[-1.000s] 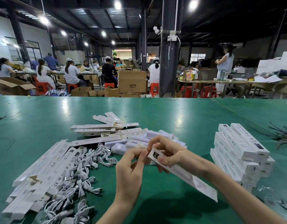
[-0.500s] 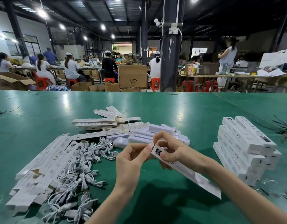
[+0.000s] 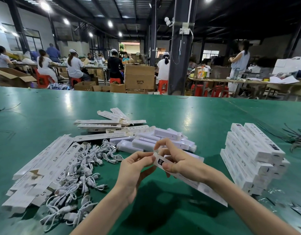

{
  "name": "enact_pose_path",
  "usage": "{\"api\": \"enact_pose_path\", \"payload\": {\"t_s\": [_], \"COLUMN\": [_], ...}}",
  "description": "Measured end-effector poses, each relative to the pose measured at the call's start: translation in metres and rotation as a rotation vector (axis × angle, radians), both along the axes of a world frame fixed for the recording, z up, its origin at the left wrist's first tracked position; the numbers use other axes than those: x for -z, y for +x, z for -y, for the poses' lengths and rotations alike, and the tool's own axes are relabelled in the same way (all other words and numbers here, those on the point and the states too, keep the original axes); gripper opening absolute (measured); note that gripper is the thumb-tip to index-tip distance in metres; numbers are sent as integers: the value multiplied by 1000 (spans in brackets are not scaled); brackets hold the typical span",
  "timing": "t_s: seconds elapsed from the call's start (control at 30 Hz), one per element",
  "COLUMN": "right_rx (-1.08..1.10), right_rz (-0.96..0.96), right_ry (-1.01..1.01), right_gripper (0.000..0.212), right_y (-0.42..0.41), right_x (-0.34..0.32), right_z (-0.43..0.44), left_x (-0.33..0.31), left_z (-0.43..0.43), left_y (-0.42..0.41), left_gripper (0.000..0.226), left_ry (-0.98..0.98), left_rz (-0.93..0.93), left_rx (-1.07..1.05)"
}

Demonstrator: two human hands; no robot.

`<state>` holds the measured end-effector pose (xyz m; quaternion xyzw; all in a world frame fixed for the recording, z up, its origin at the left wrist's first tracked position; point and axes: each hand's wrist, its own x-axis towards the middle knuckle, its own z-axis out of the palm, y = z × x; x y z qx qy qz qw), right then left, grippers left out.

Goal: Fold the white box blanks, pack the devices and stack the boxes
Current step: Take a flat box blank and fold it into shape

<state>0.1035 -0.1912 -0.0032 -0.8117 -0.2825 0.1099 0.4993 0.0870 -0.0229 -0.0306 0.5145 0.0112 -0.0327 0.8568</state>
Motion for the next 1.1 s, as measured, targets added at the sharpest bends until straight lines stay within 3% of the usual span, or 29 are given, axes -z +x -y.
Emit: {"api": "enact_pose_path", "payload": {"t_s": [0.27, 0.37, 0.5, 0.6, 0.67, 0.8, 0.93, 1.0, 1.1], "right_rx": [15, 24, 54, 60, 23, 16, -15, -78, -20], "right_rz": [-88, -97, -79, -97, -192, -409, -476, -411, -128], "right_ry": [48, 28, 1, -65, -24, 290, 413, 365, 171], "right_gripper": [54, 53, 46, 42, 40, 26, 52, 57, 41], "right_y": [-3, -4, -6, -9, -11, -8, -3, -4, -8], "right_x": [-12, -14, -16, -16, -17, -23, -21, -19, -16], "right_z": [4, 5, 2, -3, -5, -6, -4, -5, -9], "left_x": [2, 7, 11, 13, 13, 6, 3, 4, 5], "left_z": [0, 3, 3, 3, 1, -4, -3, -2, 2], "left_y": [-2, -3, 0, 5, 9, 17, 13, 10, 11], "left_gripper": [26, 20, 14, 18, 18, 11, 13, 16, 9], "left_ry": [129, 259, 276, 249, 83, -217, -361, -382, -338], "left_rz": [169, 252, 294, 204, 72, -231, -376, -387, -320], "left_rx": [7, -12, -5, -41, -23, -35, 30, 58, -2]}}
